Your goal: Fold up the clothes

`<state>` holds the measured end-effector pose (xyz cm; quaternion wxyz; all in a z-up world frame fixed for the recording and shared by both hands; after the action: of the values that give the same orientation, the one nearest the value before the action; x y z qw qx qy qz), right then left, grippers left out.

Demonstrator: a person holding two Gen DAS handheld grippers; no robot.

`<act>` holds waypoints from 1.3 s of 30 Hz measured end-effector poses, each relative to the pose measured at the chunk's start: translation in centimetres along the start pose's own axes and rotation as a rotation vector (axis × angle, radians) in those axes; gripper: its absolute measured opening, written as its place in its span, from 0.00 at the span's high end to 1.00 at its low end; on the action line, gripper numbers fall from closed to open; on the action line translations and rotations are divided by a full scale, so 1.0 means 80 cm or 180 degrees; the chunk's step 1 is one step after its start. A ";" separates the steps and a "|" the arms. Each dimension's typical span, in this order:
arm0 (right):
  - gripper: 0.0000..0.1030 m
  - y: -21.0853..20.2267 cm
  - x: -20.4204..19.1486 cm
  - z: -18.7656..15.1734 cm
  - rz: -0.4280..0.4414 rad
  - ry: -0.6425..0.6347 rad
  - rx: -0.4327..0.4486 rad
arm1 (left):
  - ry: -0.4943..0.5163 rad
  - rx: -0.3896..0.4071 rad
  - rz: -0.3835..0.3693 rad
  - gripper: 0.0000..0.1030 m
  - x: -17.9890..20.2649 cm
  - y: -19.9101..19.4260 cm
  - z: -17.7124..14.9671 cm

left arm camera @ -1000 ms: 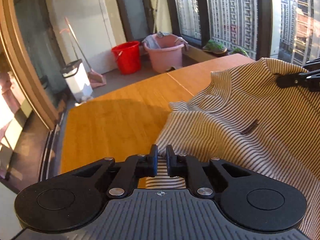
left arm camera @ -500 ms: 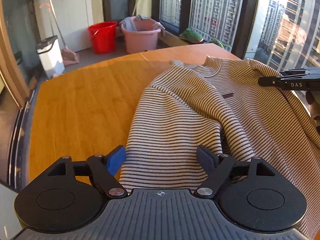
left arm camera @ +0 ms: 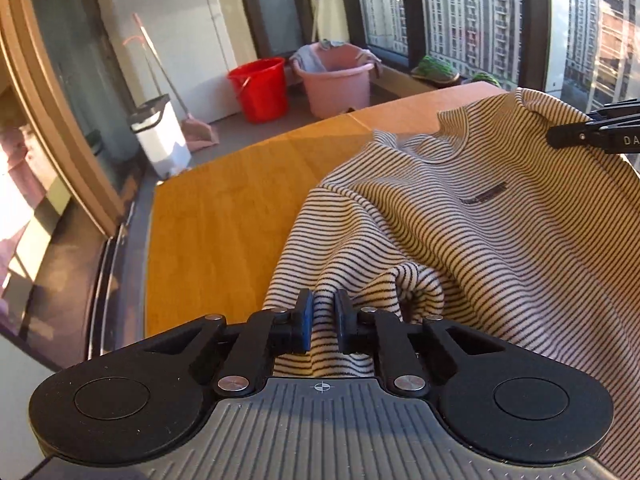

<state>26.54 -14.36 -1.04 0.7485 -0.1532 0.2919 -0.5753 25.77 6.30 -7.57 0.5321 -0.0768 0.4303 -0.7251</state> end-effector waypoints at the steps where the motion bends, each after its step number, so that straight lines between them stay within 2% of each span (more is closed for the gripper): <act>1: 0.78 0.004 0.010 0.003 -0.0109 0.0021 -0.0008 | -0.0027 -0.0007 0.0054 0.86 -0.007 0.001 -0.002; 3: 0.78 0.010 0.031 0.009 -0.0321 0.0063 -0.0017 | -0.0092 -0.0017 0.0078 0.85 -0.014 0.000 -0.005; 6: 0.69 -0.001 0.061 0.011 -0.0548 0.0067 0.0025 | -0.0170 -0.0009 0.0075 0.79 -0.019 -0.007 -0.007; 7: 0.69 -0.007 0.069 0.012 -0.0605 0.0055 0.0050 | -0.0191 -0.0002 0.0067 0.77 -0.020 -0.011 -0.007; 11: 0.69 -0.051 0.054 0.007 -0.0608 -0.0273 0.0187 | -0.0202 0.0120 -0.0055 0.70 -0.010 -0.038 0.002; 13: 0.67 -0.073 0.037 0.004 -0.0476 -0.0415 0.0204 | -0.0125 0.0215 -0.0173 0.52 0.005 -0.059 0.005; 16: 0.66 -0.110 0.005 -0.004 -0.0276 -0.0656 0.0195 | 0.0058 0.0289 -0.0351 0.36 0.035 -0.087 0.005; 19: 0.63 -0.142 -0.032 -0.027 0.0135 -0.0789 -0.0075 | 0.0195 0.0361 -0.0640 0.22 0.076 -0.111 0.002; 21: 0.59 -0.151 -0.048 -0.051 0.0321 -0.0836 -0.0312 | 0.0180 0.0405 -0.0933 0.21 0.103 -0.121 0.002; 22: 0.57 -0.152 -0.053 -0.065 0.0353 -0.0844 -0.0437 | 0.0162 0.0417 -0.1068 0.19 0.114 -0.122 0.003; 25: 0.52 -0.141 -0.049 -0.106 0.0227 -0.0804 -0.0729 | 0.0119 0.0395 -0.1353 0.17 0.143 -0.118 0.000; 27: 0.52 -0.127 -0.035 -0.124 0.0144 -0.0653 -0.0865 | 0.0058 0.0273 -0.1395 0.16 0.149 -0.104 -0.007; 29: 0.47 -0.116 -0.031 -0.127 0.0193 -0.0483 -0.0861 | -0.0021 0.0102 -0.1387 0.15 0.151 -0.087 -0.017; 32: 0.45 -0.097 -0.039 -0.121 0.0295 -0.0382 -0.0791 | -0.0035 0.0099 -0.1286 0.10 0.145 -0.078 -0.028; 34: 0.40 -0.083 -0.051 -0.119 0.0357 -0.0400 -0.0764 | -0.0079 0.0063 -0.1247 0.10 0.139 -0.080 -0.034; 39: 0.36 -0.068 -0.074 -0.122 0.0455 -0.0567 -0.0681 | -0.0018 0.0010 -0.1122 0.05 0.137 -0.089 -0.053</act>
<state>15.37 -9.22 -4.08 0.7899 -0.2613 0.2941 -0.4703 13.70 -0.14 -8.92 0.3980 -0.1523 0.4076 -0.8076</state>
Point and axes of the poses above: each gripper's, at about its wrist camera, not at the fingertips, and y roughly the way its jaws point, x to its right, z to its top, the point moved 7 cm from there along y, roughly the way its jaws point, and after that the axes turned 14 degrees about y, right-handed, at the moved point
